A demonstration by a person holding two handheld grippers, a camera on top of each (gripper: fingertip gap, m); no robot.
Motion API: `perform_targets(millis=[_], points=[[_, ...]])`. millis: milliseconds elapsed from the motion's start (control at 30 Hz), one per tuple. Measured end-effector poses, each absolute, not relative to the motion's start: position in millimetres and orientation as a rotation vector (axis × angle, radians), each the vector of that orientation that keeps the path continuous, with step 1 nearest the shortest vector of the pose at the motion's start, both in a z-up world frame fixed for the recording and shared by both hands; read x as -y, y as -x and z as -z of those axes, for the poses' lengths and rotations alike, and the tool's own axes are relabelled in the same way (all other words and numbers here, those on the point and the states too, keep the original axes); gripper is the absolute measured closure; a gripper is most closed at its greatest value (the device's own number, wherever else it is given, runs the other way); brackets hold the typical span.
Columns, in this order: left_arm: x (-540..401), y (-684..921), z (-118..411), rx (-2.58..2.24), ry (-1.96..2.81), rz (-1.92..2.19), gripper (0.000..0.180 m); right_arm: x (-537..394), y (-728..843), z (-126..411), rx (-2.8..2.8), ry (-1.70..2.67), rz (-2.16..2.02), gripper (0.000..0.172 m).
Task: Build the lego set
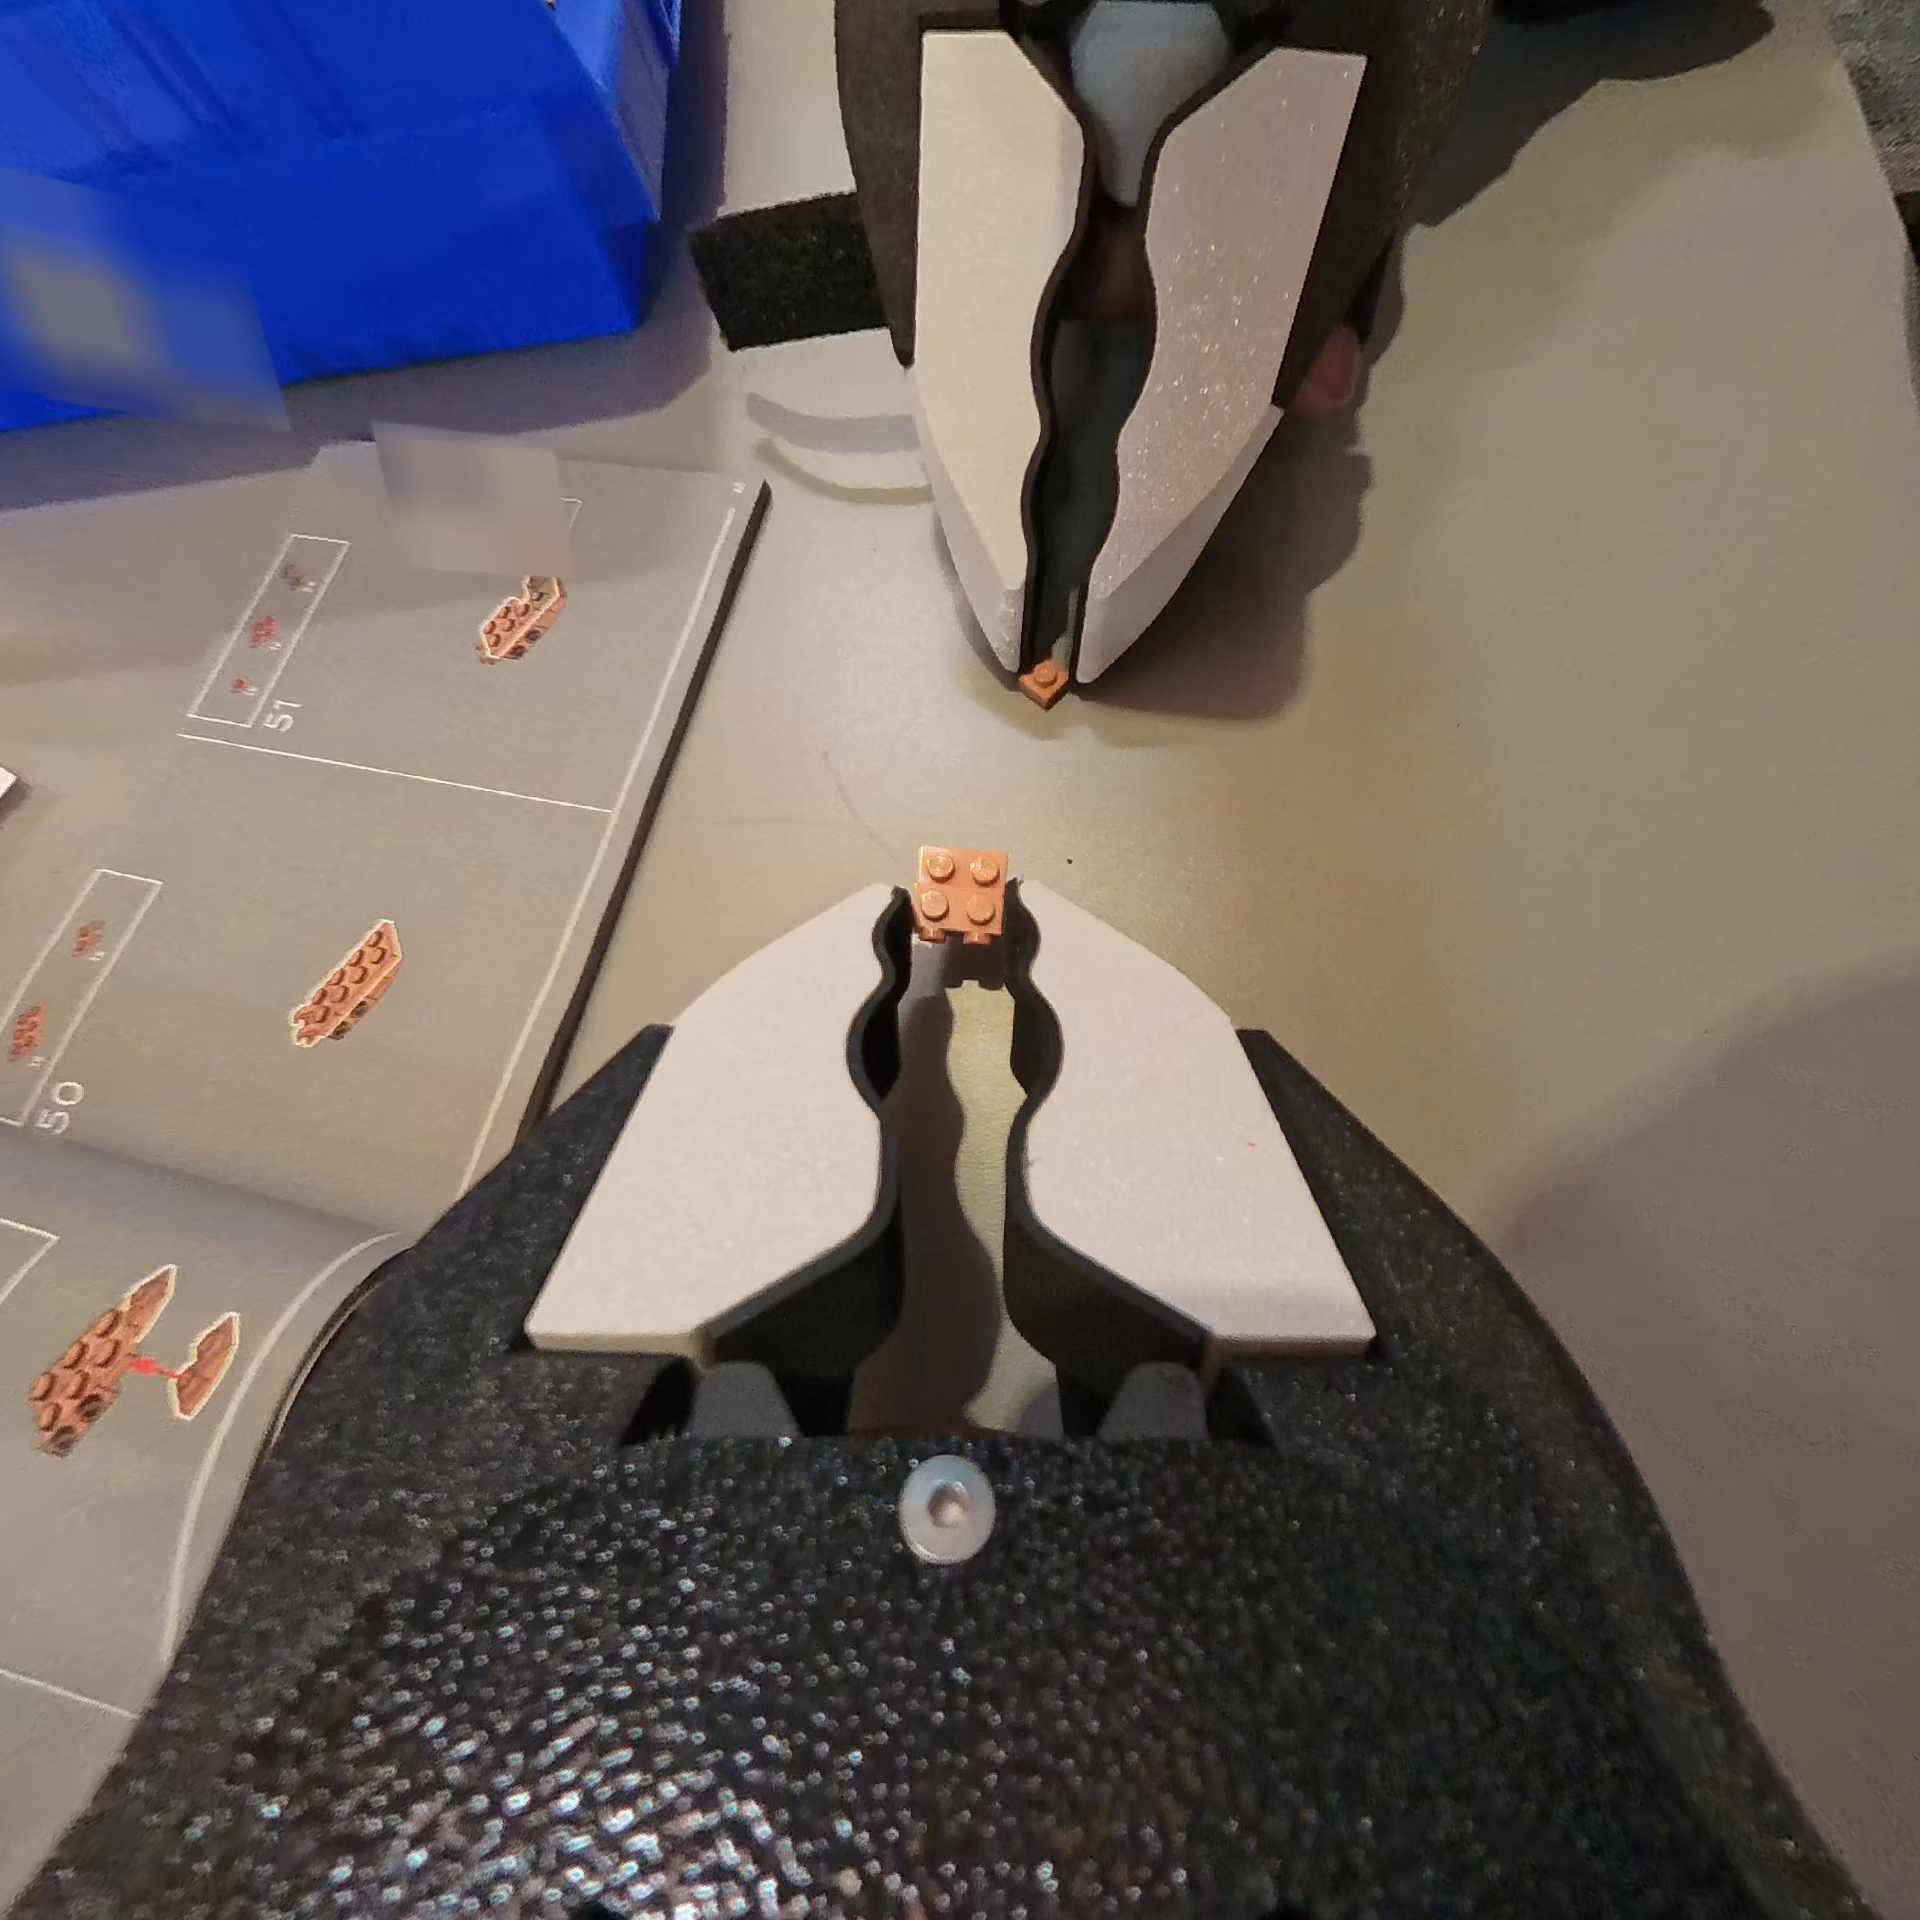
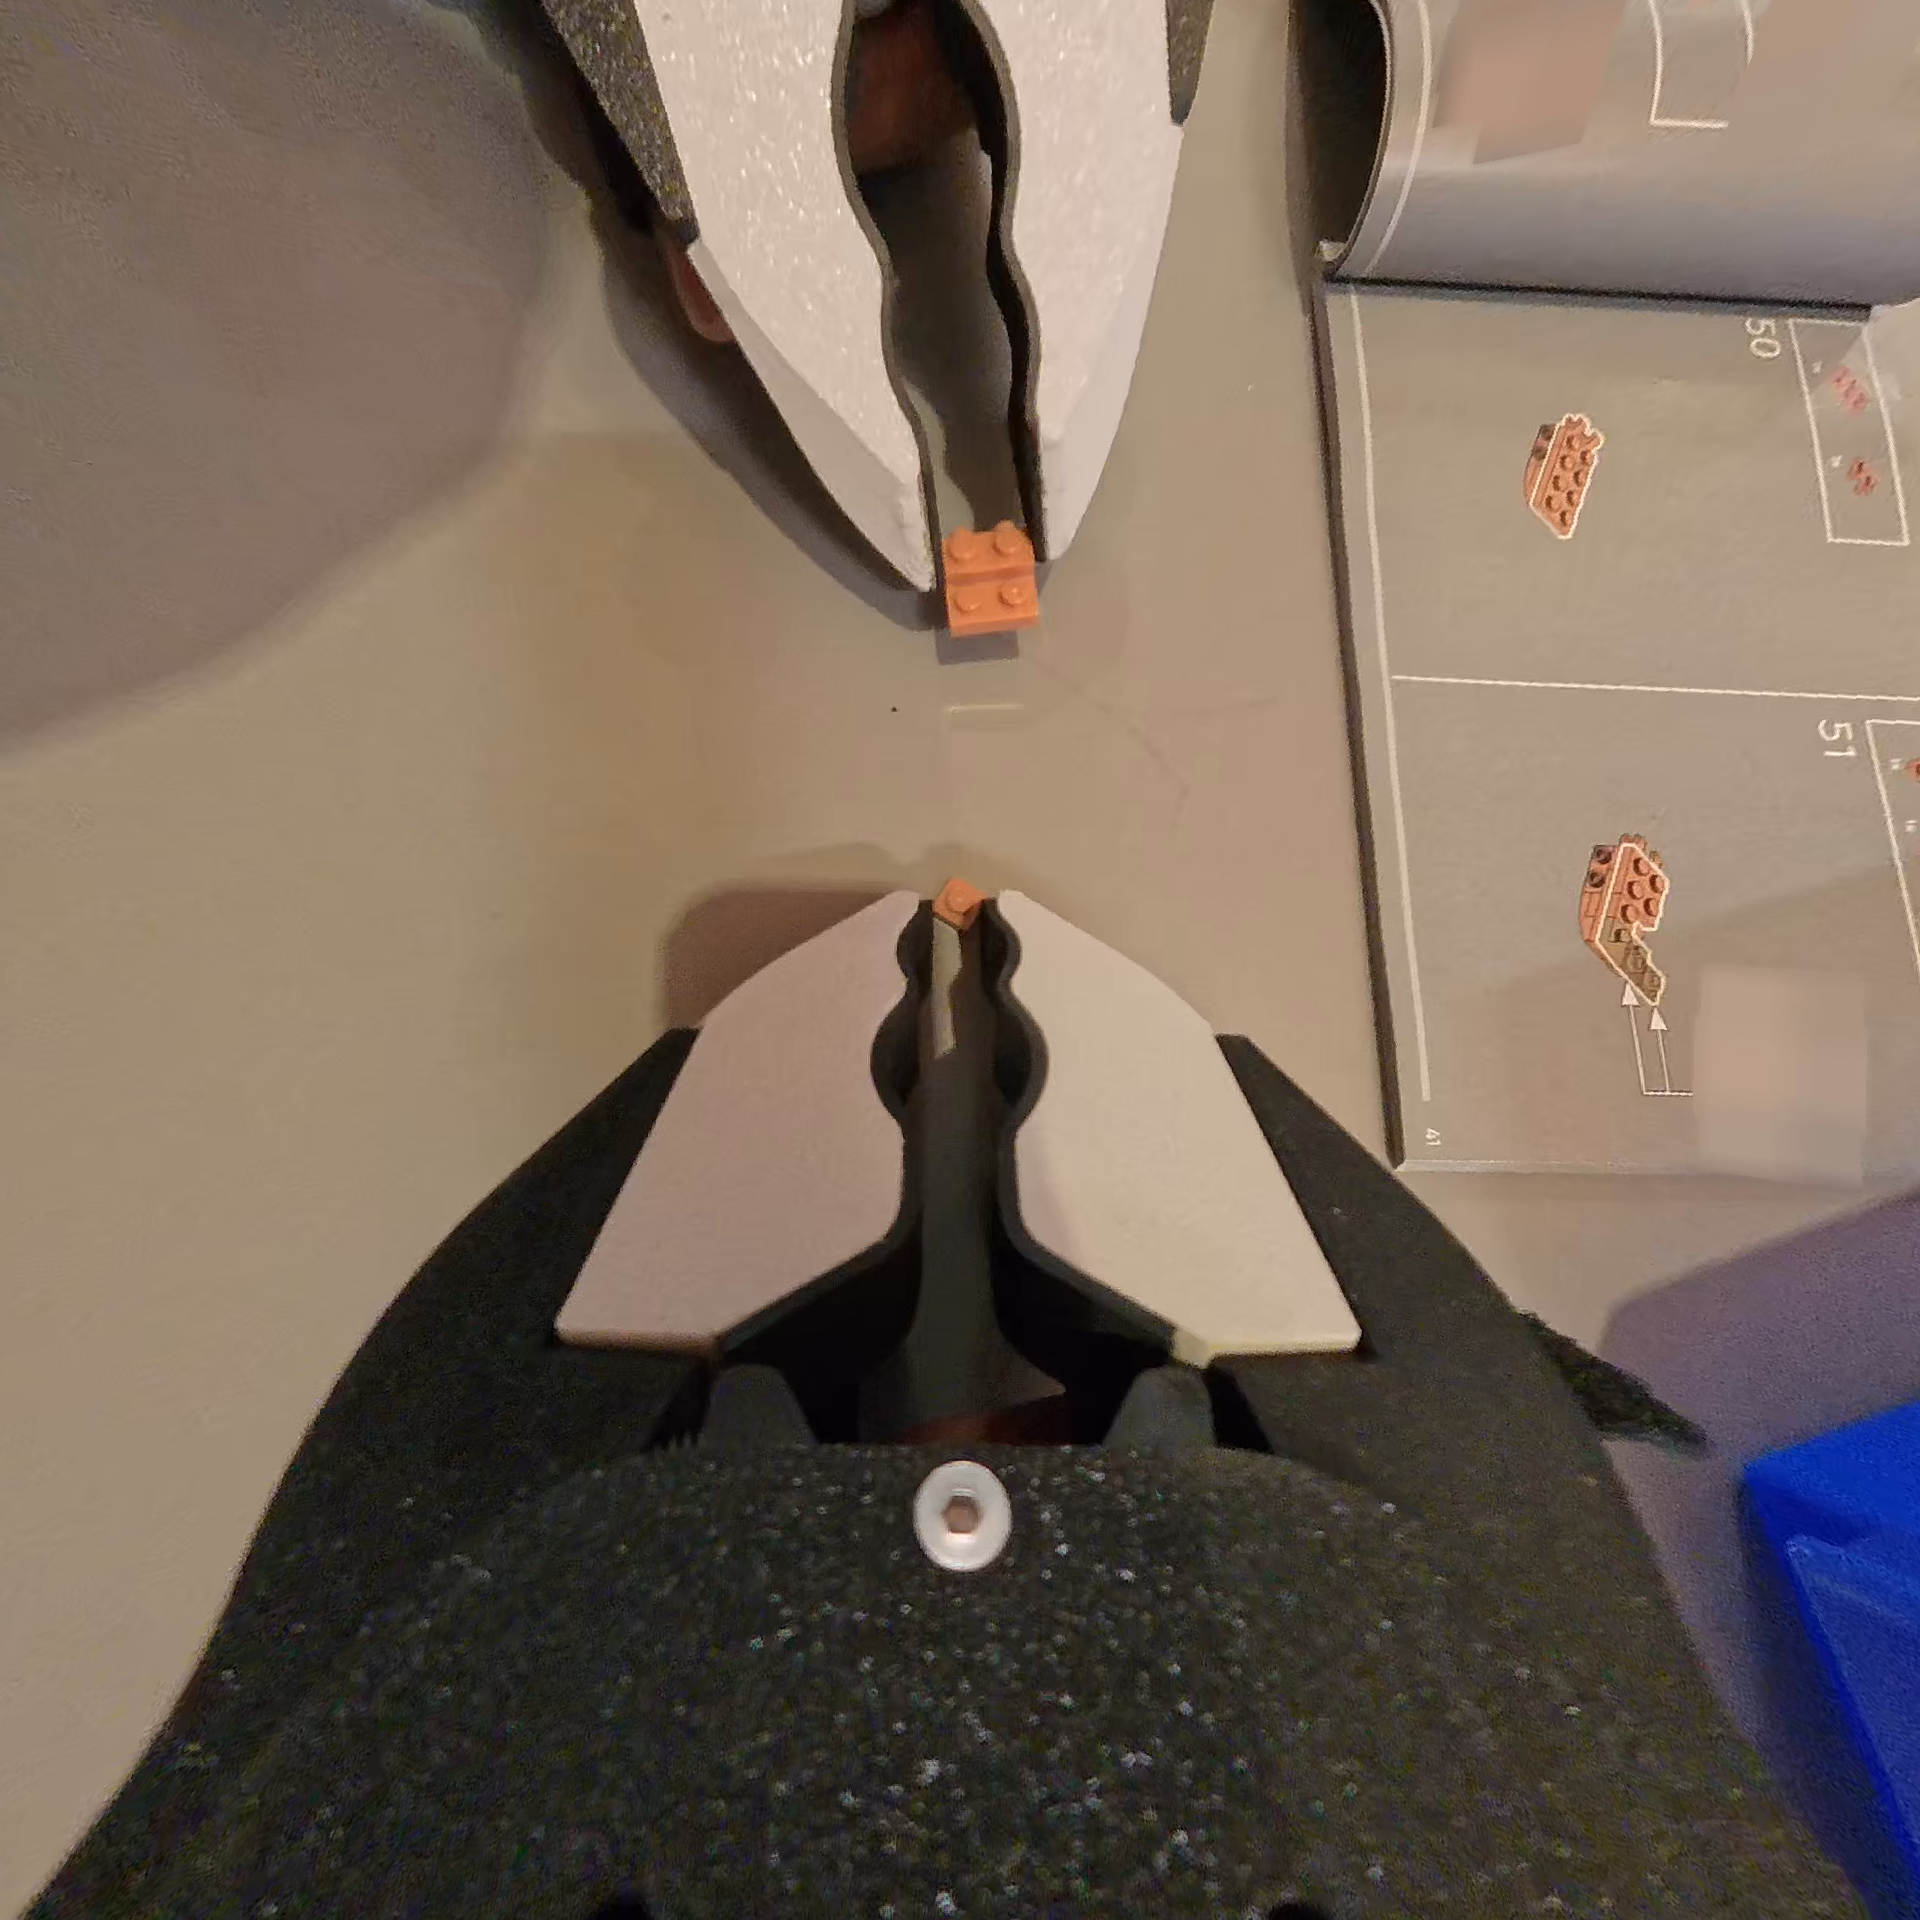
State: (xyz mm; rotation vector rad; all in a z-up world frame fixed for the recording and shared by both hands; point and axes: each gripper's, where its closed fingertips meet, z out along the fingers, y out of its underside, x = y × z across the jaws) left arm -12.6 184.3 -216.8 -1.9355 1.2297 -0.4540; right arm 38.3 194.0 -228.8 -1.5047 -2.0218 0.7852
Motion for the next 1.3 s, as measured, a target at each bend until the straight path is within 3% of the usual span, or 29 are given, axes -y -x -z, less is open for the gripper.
perform_targets(millis=[967, 1300], points=[[-186.9, 11.9, 213.4, -1.202, 1.922, 0.449, 0.164, -200.1, -32.4, 221.3, 1.958, 1.448, -0.774, 0.172], [-186.6, 13.6, 212.5, -1.192, 1.924, 0.46, 0.164, -185.2, -39.3, 222.3, 2.029, 1.471, -0.864, 0.159]])
